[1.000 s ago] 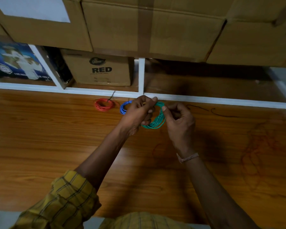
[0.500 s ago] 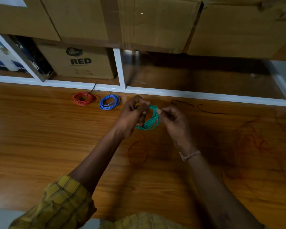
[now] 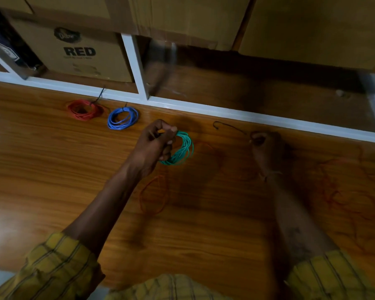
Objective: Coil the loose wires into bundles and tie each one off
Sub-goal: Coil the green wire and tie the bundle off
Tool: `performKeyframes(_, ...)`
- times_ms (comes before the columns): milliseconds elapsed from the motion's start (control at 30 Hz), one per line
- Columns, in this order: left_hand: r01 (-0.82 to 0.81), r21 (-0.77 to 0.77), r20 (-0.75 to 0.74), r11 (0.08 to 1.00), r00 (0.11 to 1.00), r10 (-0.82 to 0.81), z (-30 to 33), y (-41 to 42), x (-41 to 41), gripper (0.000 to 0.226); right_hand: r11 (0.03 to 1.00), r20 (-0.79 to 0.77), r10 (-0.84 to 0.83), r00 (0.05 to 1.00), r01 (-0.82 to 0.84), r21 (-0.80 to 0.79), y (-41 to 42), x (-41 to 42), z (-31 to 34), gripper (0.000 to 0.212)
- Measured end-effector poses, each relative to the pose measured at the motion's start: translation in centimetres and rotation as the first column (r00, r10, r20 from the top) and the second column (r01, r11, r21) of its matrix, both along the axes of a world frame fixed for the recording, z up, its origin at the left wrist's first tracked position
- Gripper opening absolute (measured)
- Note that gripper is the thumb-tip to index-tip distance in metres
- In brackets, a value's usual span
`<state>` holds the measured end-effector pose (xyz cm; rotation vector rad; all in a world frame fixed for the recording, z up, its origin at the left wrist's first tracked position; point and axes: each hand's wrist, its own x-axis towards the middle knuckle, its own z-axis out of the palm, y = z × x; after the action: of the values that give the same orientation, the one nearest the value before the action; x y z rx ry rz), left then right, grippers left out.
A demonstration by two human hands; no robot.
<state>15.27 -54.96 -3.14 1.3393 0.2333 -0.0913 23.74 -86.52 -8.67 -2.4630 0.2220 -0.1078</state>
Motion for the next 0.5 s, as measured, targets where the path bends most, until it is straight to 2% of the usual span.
performKeyframes(167, 0.023, -0.022, -0.014, 0.999, 1.0, -0.024, -0.7, -0.4, 0.7, 0.007, 0.985, 0.047, 0.167, 0.985, -0.164, -0.054, 1.3, 2.3, -1.5, 0.012)
performKeyframes(267, 0.033, -0.022, -0.027, 0.999, 0.999, -0.033, -0.8, -0.5, 0.7, 0.008, 0.986, 0.051, 0.155, 0.987, -0.151, -0.073, 2.8, 4.1, -2.1, 0.012)
performKeyframes(400, 0.035, -0.019, -0.034, 0.999, 0.999, -0.036, -0.7, -0.7, 0.7, 0.007, 0.972, 0.107, 0.164, 0.981, -0.143, -0.185, 4.3, 5.3, -2.3, 0.005)
performKeyframes(500, 0.036, -0.042, -0.031, 0.998, 0.999, -0.037, -0.7, -0.6, 0.6, 0.013, 0.942, 0.031, 0.148, 0.988, -0.131, -0.31, 5.0, 5.7, -2.9, 0.011)
